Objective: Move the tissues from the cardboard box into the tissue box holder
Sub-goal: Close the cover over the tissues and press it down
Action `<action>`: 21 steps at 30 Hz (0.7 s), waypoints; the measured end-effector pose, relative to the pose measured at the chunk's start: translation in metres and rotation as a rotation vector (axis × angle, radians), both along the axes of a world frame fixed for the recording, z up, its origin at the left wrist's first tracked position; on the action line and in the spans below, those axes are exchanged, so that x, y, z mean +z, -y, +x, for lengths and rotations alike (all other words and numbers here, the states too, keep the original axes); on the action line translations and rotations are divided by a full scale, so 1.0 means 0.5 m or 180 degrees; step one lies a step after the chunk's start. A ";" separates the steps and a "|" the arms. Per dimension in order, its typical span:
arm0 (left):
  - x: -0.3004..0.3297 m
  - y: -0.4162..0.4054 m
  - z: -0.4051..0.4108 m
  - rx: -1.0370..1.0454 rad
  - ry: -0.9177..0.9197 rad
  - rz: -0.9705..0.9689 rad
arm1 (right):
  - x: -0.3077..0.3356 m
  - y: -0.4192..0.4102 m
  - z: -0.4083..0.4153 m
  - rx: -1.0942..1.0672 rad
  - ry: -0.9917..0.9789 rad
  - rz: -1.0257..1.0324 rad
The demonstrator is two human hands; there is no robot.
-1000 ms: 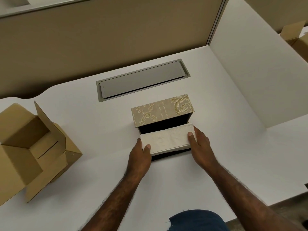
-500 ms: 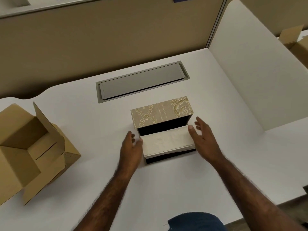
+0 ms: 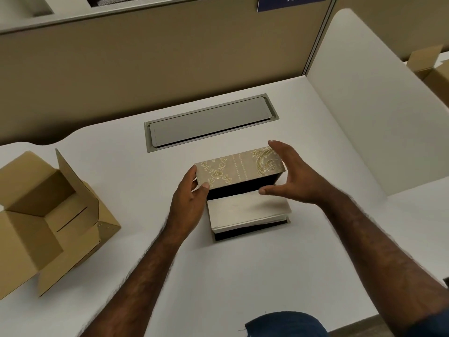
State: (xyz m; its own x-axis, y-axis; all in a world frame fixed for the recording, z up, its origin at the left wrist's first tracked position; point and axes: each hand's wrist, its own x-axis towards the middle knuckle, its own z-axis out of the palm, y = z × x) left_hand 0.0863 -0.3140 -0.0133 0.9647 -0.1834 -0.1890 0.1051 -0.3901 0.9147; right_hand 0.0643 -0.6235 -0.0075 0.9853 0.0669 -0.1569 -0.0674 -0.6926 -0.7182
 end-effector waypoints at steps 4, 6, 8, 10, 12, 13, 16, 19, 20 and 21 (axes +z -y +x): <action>-0.003 -0.015 -0.024 -0.0013 0.0132 -0.0079 | -0.007 0.010 -0.029 0.0243 0.0071 -0.0293; -0.005 -0.024 -0.039 -0.0017 0.0156 -0.0091 | -0.017 0.013 -0.054 0.0308 0.0180 -0.0459; -0.010 -0.032 -0.057 -0.0038 0.0203 -0.0065 | -0.029 0.016 -0.081 0.0335 0.0305 -0.0600; -0.018 -0.039 -0.078 -0.0029 0.0266 -0.0018 | -0.042 0.016 -0.107 0.0337 0.0466 -0.0708; -0.025 -0.045 -0.098 -0.0034 0.0339 0.0060 | -0.057 0.014 -0.130 0.0290 0.0679 -0.0828; -0.029 -0.046 -0.107 -0.0046 0.0393 0.0102 | -0.065 0.013 -0.140 0.0247 0.0792 -0.0890; -0.041 -0.048 -0.132 -0.0037 0.0607 0.0156 | -0.090 0.007 -0.164 0.0152 0.1102 -0.0965; -0.051 -0.046 -0.151 0.0055 0.0720 0.0161 | -0.109 -0.001 -0.181 0.0080 0.1279 -0.0915; -0.053 -0.047 -0.158 0.0069 0.0711 0.0196 | -0.113 -0.005 -0.186 0.0031 0.1326 -0.0924; -0.054 -0.047 -0.163 0.0073 0.0692 0.0237 | -0.116 -0.009 -0.190 -0.0028 0.1374 -0.0938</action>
State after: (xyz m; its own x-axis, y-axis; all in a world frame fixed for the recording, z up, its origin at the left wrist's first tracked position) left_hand 0.0046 -0.2906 -0.0402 0.9880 -0.1543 0.0116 -0.0818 -0.4573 0.8855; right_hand -0.0309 -0.6191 -0.0654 0.9648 0.0726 0.2527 0.1850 -0.8703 -0.4564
